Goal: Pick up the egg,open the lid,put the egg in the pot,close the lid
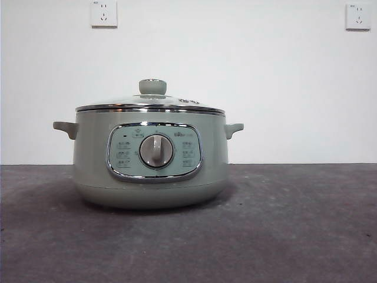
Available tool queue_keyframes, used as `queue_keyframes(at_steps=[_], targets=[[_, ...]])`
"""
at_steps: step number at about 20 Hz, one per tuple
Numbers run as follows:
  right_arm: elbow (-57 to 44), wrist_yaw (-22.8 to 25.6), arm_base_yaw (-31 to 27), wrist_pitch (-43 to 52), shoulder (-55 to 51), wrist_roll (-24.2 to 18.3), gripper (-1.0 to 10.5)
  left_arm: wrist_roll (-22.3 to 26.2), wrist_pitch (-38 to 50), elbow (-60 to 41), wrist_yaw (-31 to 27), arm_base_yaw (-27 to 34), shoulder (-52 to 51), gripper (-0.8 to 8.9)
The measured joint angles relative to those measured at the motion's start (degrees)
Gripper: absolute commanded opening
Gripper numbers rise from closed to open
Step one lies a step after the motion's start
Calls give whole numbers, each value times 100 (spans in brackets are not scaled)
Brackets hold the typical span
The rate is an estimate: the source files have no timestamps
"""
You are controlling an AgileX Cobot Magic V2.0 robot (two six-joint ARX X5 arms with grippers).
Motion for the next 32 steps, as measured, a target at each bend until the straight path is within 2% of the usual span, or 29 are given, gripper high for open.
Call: queue_keyframes(at_steps=[2,23,26,28,30,32], targets=[[0,0,0,-24,0,0,-13,-17,-122,0,7,0,11,-12],[0,48,0,-70,2,105,2,-52,-42,0,37,0,260,-4],[0,48,0,-70,2,105,2,61,527,-2,-94,20,352,-4],[0,48,0,-76,2,105,2,433,1351,-11,-103,275,249,-4],[0,50,0,-101,2,105,2,848,2365,-186,155,715,-98,-4],[0,50,0,-101,2,105,2,1010,3300,-717,599,1143,-654,-4]])
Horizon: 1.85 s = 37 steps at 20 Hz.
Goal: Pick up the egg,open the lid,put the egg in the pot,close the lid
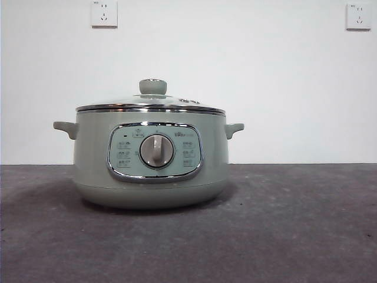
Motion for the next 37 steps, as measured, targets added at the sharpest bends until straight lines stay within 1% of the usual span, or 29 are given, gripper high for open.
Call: queue_keyframes(at_steps=[1,3,6,9,12,14,16,17,20,25,29,37], targets=[[0,0,0,-2,0,0,2,48,501,-411,96,229,-321,-4],[0,0,0,-4,0,0,2,94,1353,-1427,55,680,-960,-4],[0,0,0,-4,0,0,2,96,2317,-3185,-533,1110,-1814,-4],[0,0,0,-4,0,0,2,13,2964,-4839,-890,1217,-2496,-4],[0,0,0,-4,0,0,2,-313,3644,-6271,-1394,1217,-3246,-4],[0,0,0,-7,0,0,2,-518,3864,-6929,-1635,1217,-3683,-4],[0,0,0,-7,0,0,2,-660,3877,-7407,-1952,1217,-4057,-4],[0,0,0,-7,0,2,2,-713,3847,-7580,-2063,1217,-4242,-4],[0,0,0,-7,0,0,2,-787,3762,-7827,-2094,1261,-4732,-4],[0,0,0,-7,0,2,2,-1073,3139,-8161,-2129,1462,-5401,-4],[0,0,0,-105,0,2,2,-1419,3056,-8260,-2234,1515,-5405,-4],[0,0,0,-391,0,2,2,-1482,3080,-8260,-2210,1515,-5337,-4]])
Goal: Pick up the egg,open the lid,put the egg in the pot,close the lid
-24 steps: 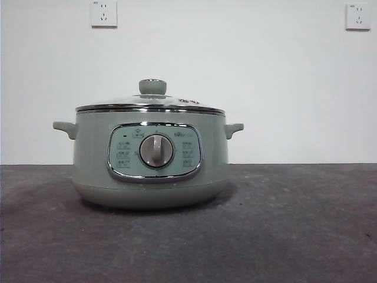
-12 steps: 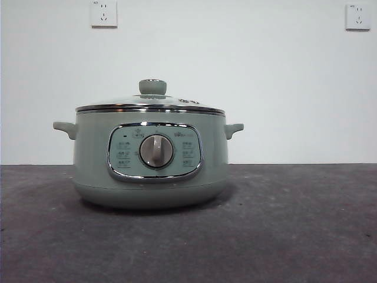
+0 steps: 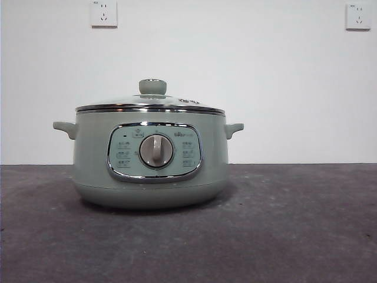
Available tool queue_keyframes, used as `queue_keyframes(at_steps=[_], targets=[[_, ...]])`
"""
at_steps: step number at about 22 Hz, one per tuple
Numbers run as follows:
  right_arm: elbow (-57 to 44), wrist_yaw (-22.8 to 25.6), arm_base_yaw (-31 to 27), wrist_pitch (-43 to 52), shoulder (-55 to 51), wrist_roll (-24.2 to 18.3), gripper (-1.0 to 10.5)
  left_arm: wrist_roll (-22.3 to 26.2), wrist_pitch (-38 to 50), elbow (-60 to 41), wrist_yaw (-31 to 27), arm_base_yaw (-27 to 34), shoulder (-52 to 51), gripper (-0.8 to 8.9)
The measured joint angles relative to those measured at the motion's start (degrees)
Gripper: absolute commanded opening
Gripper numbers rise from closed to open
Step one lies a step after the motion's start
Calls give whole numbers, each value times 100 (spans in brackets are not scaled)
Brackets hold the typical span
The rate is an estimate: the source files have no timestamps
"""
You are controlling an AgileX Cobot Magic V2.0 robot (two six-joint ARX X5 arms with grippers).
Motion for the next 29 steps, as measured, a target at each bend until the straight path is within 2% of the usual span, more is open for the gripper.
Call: queue_keyframes(at_steps=[7,9,11,13,15,20,25,29], targets=[[0,4,4,-31,0,-2,2,-2,0,0,0,0,31,-4],[0,254,-4,90,0,-57,2,-4,0,0,-2,0,31,-4],[-17,669,-232,702,-48,-170,2,-20,0,0,0,0,31,-4],[-199,411,-815,1727,-275,-378,2,-37,0,0,0,2,31,-4],[-699,-72,-1545,2787,-691,-544,2,-37,0,0,0,0,31,-4],[-2889,-181,-3058,4986,-1823,-763,2,-39,2,0,0,0,31,-4],[-4367,-181,-3449,5939,-2542,-780,2,-39,0,0,0,2,33,-4],[-5300,-181,-3488,6304,-3038,-778,2,-39,0,0,0,2,33,-4]])
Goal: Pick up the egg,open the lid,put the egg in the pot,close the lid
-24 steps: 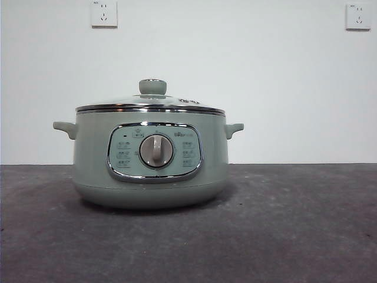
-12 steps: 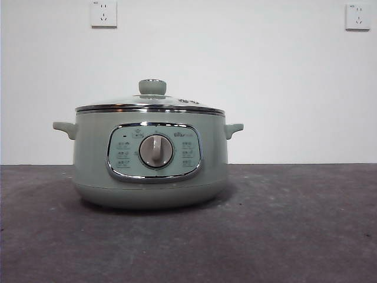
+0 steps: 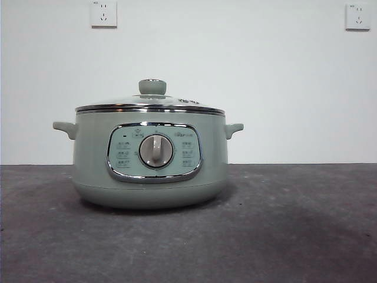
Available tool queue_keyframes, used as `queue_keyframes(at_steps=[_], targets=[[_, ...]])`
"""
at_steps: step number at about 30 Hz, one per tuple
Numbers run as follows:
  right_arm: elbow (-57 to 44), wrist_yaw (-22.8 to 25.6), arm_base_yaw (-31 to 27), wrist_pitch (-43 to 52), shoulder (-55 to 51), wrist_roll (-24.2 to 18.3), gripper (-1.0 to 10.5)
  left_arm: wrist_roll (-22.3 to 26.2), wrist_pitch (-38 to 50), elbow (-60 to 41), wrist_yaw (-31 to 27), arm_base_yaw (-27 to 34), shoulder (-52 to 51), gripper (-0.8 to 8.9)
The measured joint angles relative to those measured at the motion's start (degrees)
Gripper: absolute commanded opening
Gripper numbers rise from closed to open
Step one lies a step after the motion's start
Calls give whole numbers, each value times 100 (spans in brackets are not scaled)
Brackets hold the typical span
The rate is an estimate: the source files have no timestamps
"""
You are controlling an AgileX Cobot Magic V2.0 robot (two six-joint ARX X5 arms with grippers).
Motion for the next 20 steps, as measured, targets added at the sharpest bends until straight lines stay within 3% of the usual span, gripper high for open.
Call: queue_keyframes(at_steps=[10,20], targets=[[-1071,-17,0,4,-369,9,2,0,0,0,0,0,2,-4],[-1099,-76,0,-28,-372,66,2,0,0,0,0,-2,22,-4]])
